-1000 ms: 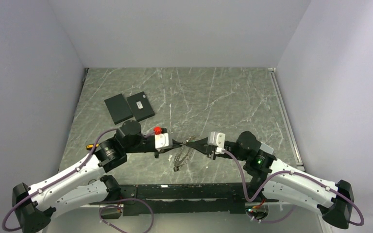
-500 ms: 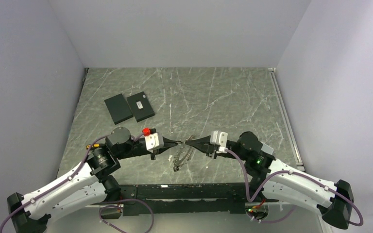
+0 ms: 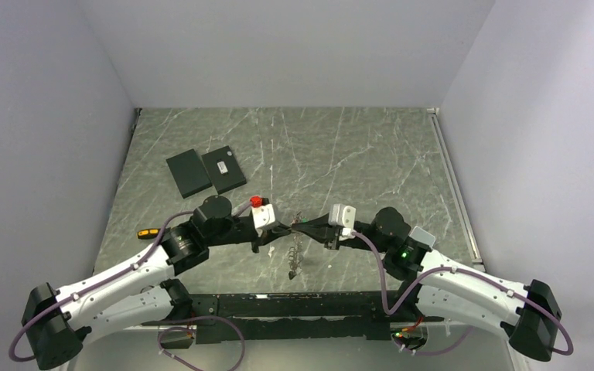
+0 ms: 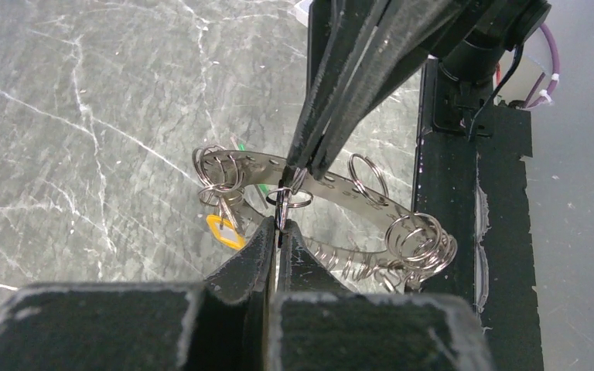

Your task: Put the keys on the keyring

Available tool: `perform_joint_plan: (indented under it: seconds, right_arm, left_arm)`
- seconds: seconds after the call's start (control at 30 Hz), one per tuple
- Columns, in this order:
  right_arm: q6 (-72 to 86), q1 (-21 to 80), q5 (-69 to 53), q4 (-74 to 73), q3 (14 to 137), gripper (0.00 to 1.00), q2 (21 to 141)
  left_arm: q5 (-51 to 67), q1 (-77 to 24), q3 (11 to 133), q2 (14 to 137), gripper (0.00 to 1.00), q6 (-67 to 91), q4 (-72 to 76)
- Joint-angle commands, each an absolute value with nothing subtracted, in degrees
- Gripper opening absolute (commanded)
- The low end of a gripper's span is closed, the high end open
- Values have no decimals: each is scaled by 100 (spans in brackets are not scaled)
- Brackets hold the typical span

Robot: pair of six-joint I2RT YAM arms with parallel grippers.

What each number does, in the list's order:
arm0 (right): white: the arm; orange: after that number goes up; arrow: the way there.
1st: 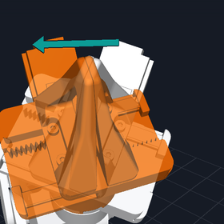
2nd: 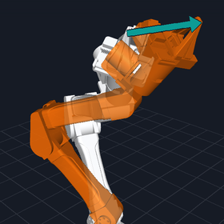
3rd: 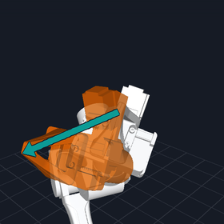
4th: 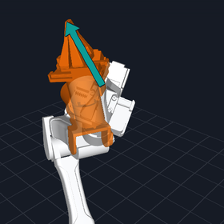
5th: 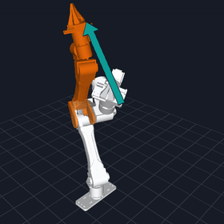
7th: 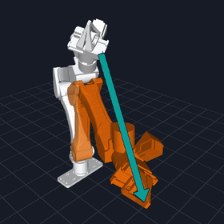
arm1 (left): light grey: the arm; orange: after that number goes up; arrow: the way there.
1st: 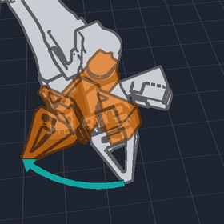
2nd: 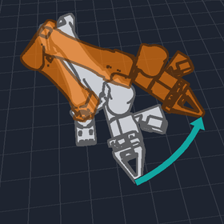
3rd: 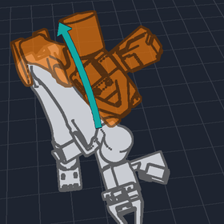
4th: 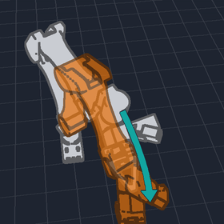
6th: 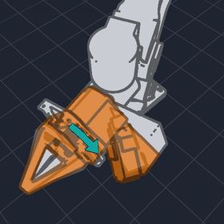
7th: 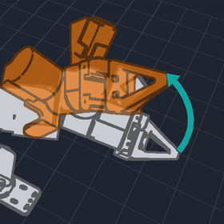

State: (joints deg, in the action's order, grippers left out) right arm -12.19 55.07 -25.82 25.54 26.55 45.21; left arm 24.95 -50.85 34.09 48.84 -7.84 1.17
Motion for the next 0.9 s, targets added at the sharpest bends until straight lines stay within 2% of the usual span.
perform_joint_plan:
  seconds: [0.0,0.17,0.23,0.3,0.33,0.37,0.4,0.53,0.7,0.8,0.83,0.87]
  right_arm:
    - [-1182,5510,-2833,3942,2917,0,4425]
    - [-1294,5511,-2685,3949,2825,0,4401]
    - [-1330,5498,-2651,3900,2786,0,4361]
    - [-1307,5470,-2680,3945,2766,0,4327]
    - [-1294,5453,-2727,3932,2775,0,4331]
    - [-1288,5442,-2779,3916,2791,0,4333]
    - [-1273,5433,-2829,3912,2809,0,4340]
    - [-1183,5416,-3043,3933,2847,0,4288]
    - [-865,5244,-3742,3920,2911,0,4271]
    - [-533,5083,-4205,4155,2860,0,4290]
    - [-435,5034,-4408,4188,2890,0,4316]
    - [-370,5002,-4569,4192,2918,0,4342]
  left_arm:
    - [2158,-5095,3641,5114,0,-709,-611]
    - [2430,-5105,3501,4712,0,-730,-427]
    - [2519,-5100,3503,4461,5,-781,-635]
    - [2570,-5103,3538,4276,27,-836,-948]
    - [2642,-5099,3571,4205,50,-901,-1107]
    - [2709,-5101,3617,4145,93,-976,-1262]
    - [2754,-5100,3673,4069,99,-1073,-1392]
    - [2533,-5099,3899,3678,99,-1422,-1556]
    - [2613,-5100,3957,3363,99,-1840,-939]
    - [2889,-5098,4110,3438,95,-2057,-791]
    - [2998,-5098,4189,3517,84,-2086,-808]
    - [3087,-5099,4305,3622,66,-2195,-891]
